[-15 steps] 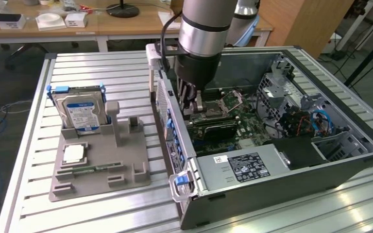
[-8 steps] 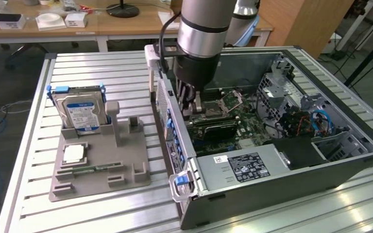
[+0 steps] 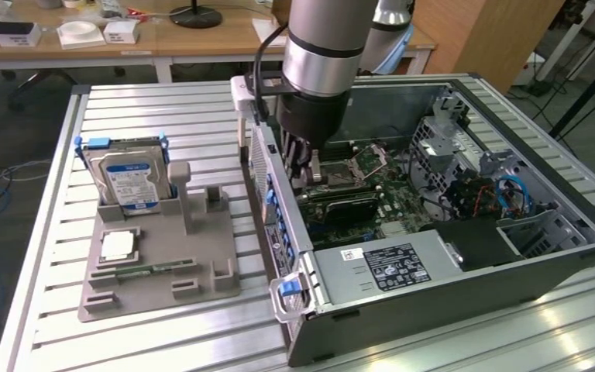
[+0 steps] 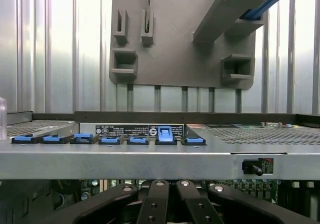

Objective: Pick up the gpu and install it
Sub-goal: 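Press down on the gpu until it lock into place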

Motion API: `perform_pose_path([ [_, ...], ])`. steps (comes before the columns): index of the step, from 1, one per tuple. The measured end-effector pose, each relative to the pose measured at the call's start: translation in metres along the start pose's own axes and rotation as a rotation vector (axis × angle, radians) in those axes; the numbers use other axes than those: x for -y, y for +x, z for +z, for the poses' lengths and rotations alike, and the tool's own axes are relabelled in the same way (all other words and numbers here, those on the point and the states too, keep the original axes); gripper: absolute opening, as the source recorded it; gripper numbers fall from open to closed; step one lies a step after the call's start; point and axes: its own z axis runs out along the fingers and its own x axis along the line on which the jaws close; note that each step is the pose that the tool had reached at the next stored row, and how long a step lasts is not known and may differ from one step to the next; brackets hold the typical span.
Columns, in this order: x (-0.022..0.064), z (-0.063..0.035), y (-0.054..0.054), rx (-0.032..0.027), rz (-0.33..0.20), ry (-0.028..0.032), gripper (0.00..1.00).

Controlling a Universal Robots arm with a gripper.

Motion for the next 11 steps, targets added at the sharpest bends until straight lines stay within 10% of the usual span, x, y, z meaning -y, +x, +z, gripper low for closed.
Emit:
perform_pose_path([
  [11,-0.0003,-0.0099,0.000,0.0015,0.000,-0.0008,0.11],
])
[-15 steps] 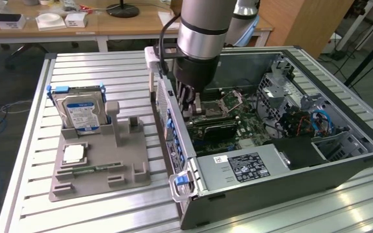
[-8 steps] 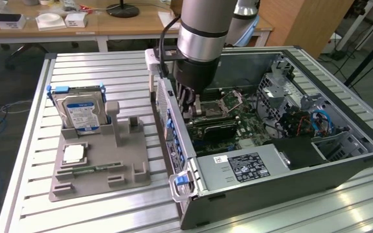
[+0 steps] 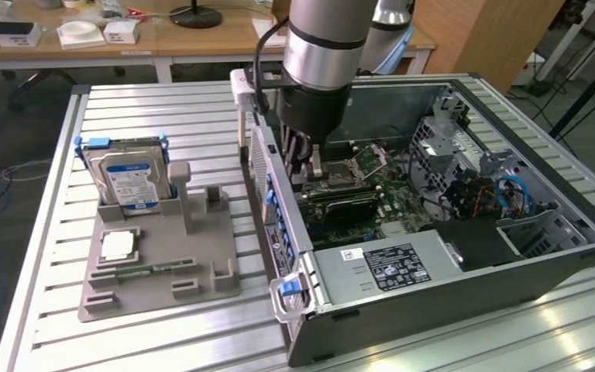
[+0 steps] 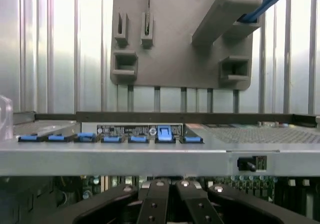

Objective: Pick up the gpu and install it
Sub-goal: 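Press down on the gpu until it lock into place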

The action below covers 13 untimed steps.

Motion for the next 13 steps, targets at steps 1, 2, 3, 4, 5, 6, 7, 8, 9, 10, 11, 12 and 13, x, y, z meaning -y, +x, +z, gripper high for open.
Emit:
perform_pose_path([
  [1,0.0005,-0.0003,0.000,0.0004,0.000,-0.0001,0.11],
  [2,0.0012,-0.0004,0.000,0.0010,0.000,-0.0001,0.11],
  [3,0.0024,-0.0006,0.000,0.0022,0.000,-0.0003,0.11],
  [4,0.0043,-0.0006,0.000,0.0039,0.000,-0.0003,0.11],
  [5,0.0064,-0.0007,0.000,0.0057,0.000,-0.0003,0.11],
  [6,0.0099,-0.0009,0.000,0.0081,0.000,-0.0004,0.11],
  [7,0.0134,-0.0010,0.000,0.0106,-0.001,-0.0005,0.11],
  [8,0.0163,-0.0011,0.000,0.0131,-0.001,-0.0004,0.11],
  [9,0.0195,-0.0012,0.000,0.0155,-0.001,-0.0004,0.11],
  [10,0.0216,-0.0013,0.000,0.0172,-0.001,-0.0004,0.11],
  [11,0.0226,-0.0014,0.000,0.0173,-0.001,-0.0005,0.11],
  [12,0.0238,-0.0014,0.000,0.0174,-0.001,-0.0005,0.11],
  [13,0.0248,-0.0015,0.000,0.0174,-0.001,-0.0006,0.11],
])
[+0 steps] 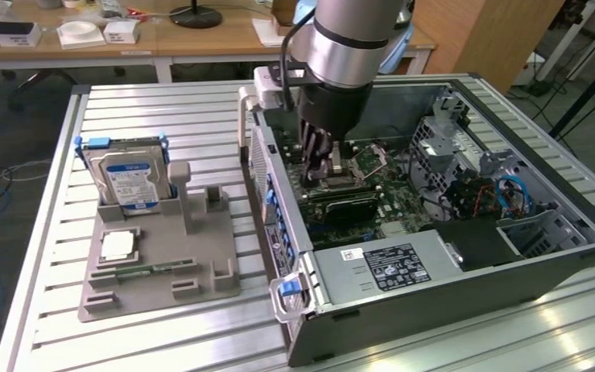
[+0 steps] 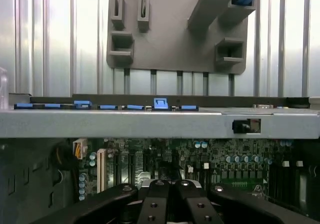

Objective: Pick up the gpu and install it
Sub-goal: 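Press down on the gpu until it lock into place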

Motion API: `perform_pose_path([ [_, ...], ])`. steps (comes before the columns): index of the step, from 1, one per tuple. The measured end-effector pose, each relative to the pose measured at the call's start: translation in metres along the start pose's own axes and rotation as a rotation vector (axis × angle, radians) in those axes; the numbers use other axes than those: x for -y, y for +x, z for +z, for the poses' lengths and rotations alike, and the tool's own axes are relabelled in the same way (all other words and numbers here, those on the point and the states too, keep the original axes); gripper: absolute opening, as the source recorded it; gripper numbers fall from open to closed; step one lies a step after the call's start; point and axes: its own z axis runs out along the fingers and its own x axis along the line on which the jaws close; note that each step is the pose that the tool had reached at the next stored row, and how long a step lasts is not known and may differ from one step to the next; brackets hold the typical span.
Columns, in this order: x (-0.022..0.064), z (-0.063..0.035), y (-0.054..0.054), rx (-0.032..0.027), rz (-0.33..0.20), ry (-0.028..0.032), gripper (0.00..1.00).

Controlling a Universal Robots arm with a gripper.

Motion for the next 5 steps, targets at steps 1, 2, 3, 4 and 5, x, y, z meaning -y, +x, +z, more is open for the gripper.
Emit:
perform_pose_path([
  [1,0.0010,0.0000,0.0000,0.0000,0.000,0.0000,0.11],
  [2,0.0021,-0.0001,0.0000,0.0001,0.000,0.0000,0.11],
  [3,0.0031,-0.0001,0.0000,0.0000,0.000,0.0000,0.11],
  [4,0.0041,-0.0002,-0.0001,-0.0001,0.000,0.0000,0.11],
  [5,0.0052,-0.0002,-0.0001,0.0000,0.000,0.0000,0.11],
])
